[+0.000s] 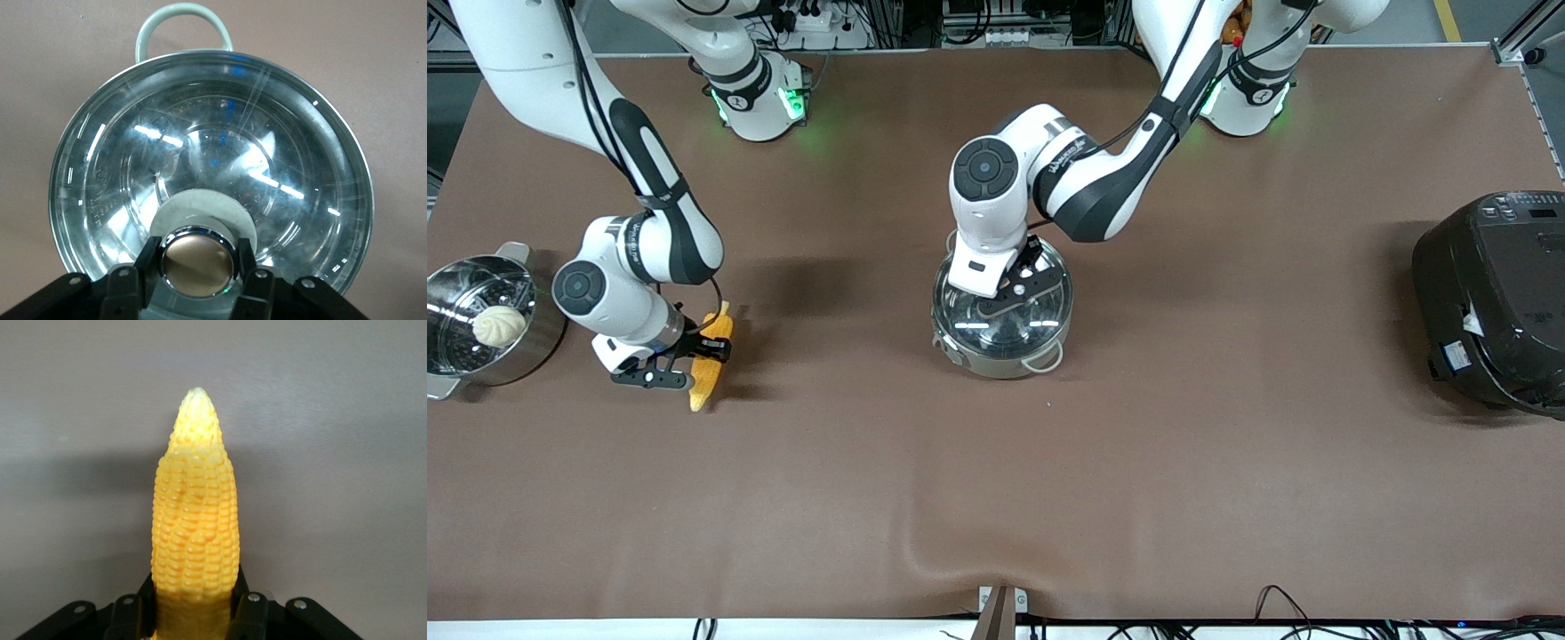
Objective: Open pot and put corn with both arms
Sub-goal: 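Lift the lid away with the left gripper while the right gripper lifts corn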
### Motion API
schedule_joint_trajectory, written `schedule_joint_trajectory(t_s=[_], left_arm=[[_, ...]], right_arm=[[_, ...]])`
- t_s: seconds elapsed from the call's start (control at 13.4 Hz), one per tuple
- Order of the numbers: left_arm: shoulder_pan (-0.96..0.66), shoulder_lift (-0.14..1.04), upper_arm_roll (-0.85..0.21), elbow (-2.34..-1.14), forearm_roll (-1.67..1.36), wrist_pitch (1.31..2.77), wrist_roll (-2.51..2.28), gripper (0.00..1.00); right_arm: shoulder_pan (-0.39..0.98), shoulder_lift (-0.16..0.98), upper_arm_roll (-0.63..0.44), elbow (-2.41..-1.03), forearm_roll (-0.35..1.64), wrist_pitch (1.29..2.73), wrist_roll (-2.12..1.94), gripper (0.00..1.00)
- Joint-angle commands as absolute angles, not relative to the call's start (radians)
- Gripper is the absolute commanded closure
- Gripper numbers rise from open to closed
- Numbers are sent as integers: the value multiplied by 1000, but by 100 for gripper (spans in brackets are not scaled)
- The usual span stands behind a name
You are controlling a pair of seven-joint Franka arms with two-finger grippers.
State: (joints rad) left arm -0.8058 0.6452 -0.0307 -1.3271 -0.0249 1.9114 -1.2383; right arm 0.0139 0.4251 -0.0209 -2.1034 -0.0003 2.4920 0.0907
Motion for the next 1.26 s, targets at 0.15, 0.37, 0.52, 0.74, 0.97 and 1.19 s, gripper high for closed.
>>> schedule_joint_trajectory(t_s=[0.15, 0.37, 0.52, 0.74, 0.97, 1.19], left_arm=[[-781, 511, -21, -1325, 5, 1745, -1246, 100], [-703, 398, -23, -1347, 17, 1681, -1159, 100], [-606, 326, -26, -1388, 17, 1678, -1051, 100], [-424, 247, -31, -1483, 9, 1680, -757, 100], [-296, 256, -31, -1548, 5, 1727, -559, 100], [-169, 252, -31, -1734, 11, 1929, -370, 100]], right_arm=[[26, 327, 78, -1941, 2, 2243, 240, 100], [130, 314, 89, -1780, 2, 2041, 415, 100], [198, 304, 89, -1746, 2, 1997, 513, 100], [316, 310, 89, -1688, 2, 1971, 697, 100], [443, 328, 86, -1626, 2, 1970, 894, 100], [566, 396, 83, -1557, -6, 1971, 1043, 100]])
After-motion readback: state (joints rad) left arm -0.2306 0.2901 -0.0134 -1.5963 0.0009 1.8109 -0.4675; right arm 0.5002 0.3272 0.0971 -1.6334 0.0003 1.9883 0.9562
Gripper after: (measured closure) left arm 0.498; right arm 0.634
